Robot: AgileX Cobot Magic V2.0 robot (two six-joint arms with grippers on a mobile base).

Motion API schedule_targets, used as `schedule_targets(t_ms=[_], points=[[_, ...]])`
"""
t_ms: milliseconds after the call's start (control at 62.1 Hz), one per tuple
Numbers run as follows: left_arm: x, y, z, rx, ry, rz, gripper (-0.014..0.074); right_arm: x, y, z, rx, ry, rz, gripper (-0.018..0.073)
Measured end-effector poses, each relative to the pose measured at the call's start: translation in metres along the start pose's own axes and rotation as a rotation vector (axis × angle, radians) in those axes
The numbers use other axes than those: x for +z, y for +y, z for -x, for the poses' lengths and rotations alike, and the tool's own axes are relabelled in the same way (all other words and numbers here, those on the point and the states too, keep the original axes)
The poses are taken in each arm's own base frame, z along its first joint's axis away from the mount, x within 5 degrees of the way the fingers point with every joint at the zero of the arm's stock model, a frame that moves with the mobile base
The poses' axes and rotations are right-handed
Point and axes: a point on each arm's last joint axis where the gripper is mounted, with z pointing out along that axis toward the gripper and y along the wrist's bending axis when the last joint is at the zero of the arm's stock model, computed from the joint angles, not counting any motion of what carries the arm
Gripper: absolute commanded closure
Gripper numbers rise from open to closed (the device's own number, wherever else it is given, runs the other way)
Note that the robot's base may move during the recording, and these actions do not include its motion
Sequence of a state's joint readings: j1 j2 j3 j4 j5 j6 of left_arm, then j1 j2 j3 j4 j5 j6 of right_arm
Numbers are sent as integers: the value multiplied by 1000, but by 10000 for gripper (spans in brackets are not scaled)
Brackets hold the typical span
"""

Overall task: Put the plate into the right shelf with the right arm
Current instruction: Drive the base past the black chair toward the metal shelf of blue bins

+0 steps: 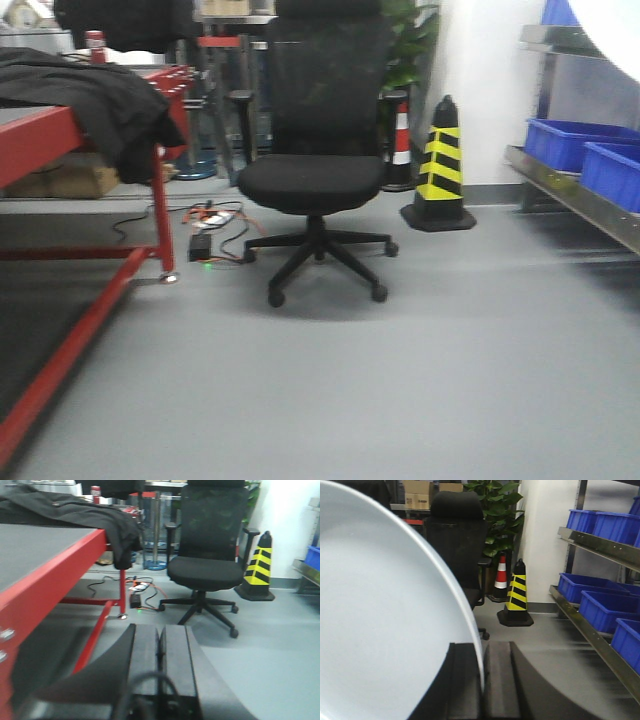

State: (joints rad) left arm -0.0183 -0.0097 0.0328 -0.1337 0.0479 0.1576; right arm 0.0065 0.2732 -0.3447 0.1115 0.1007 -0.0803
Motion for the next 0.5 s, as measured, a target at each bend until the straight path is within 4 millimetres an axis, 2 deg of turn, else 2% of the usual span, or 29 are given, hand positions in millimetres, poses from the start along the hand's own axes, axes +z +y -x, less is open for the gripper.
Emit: schedule_targets(t_ms=[499], points=[[0, 0, 0, 0, 0, 0, 724, 0, 0, 0, 0, 0, 0, 505]])
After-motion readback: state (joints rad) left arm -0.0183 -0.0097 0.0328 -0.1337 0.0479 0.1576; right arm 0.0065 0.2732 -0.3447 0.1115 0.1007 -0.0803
